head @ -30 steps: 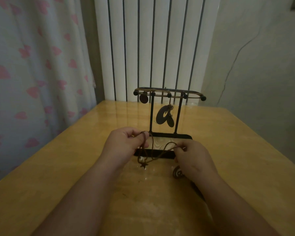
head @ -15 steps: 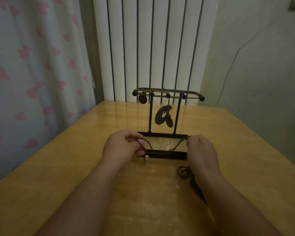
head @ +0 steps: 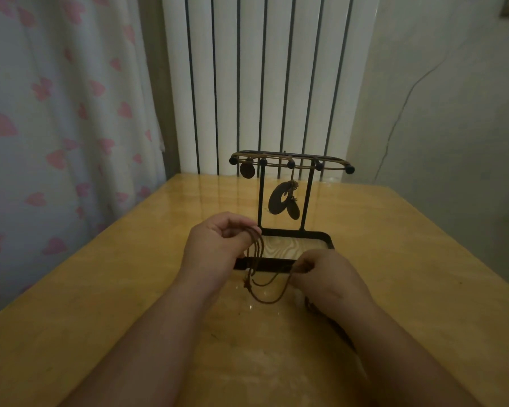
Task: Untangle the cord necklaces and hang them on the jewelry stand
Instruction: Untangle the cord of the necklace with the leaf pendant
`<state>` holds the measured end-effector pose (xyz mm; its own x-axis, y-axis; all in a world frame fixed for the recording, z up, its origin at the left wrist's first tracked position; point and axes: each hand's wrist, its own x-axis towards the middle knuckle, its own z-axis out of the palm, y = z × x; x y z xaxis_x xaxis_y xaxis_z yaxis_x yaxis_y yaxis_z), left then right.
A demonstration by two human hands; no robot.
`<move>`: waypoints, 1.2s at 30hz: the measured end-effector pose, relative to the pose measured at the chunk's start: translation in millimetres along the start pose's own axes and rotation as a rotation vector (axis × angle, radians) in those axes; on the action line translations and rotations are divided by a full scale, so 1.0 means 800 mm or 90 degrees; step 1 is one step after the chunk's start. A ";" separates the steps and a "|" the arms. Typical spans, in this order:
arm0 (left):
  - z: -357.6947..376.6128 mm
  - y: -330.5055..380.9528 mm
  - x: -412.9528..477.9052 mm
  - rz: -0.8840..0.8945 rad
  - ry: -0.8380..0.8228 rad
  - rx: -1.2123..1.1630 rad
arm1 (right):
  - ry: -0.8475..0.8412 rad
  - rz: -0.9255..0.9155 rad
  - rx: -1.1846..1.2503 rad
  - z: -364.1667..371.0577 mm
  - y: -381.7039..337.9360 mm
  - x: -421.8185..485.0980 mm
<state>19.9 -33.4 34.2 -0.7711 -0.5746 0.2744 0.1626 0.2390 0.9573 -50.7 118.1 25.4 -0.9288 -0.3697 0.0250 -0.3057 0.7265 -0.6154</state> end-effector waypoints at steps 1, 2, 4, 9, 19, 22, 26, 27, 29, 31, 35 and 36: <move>0.000 0.000 0.000 0.006 0.020 0.027 | 0.020 -0.005 0.036 -0.001 0.001 0.000; 0.000 0.000 0.000 0.009 0.035 0.064 | 0.045 -0.005 0.084 -0.003 0.001 -0.001; 0.001 0.000 -0.001 -0.004 0.045 0.153 | 0.100 0.004 0.201 -0.005 0.003 0.002; -0.003 -0.002 0.000 -0.056 0.055 0.281 | 0.258 0.084 0.417 -0.022 0.013 0.012; -0.004 0.000 0.002 -0.069 -0.088 0.080 | 0.194 -0.054 0.106 -0.002 0.006 0.004; -0.002 -0.001 -0.002 0.001 -0.136 0.151 | 0.117 -0.180 0.220 0.007 -0.001 -0.001; -0.002 -0.002 -0.006 0.041 -0.227 0.150 | -0.014 -0.194 0.310 0.011 -0.001 -0.001; -0.002 -0.002 -0.006 0.054 -0.238 0.152 | -0.035 -0.191 0.306 0.010 -0.001 -0.001; -0.005 -0.003 -0.005 0.070 -0.249 0.147 | -0.051 -0.184 0.239 0.009 -0.003 -0.004; -0.008 -0.004 -0.004 0.067 -0.259 0.110 | -0.041 -0.213 0.148 0.011 -0.004 -0.003; -0.008 -0.008 0.000 0.031 -0.240 0.067 | 0.028 -0.179 0.236 -0.003 -0.008 -0.008; -0.008 -0.009 0.002 0.018 -0.234 0.071 | 0.034 -0.152 0.309 -0.008 -0.007 -0.008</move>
<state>21.4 -40.6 28.2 -0.9400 -0.2518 0.2301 0.1345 0.3461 0.9285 -44.5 119.8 33.7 -0.8583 -0.4529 0.2413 -0.3900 0.2699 -0.8804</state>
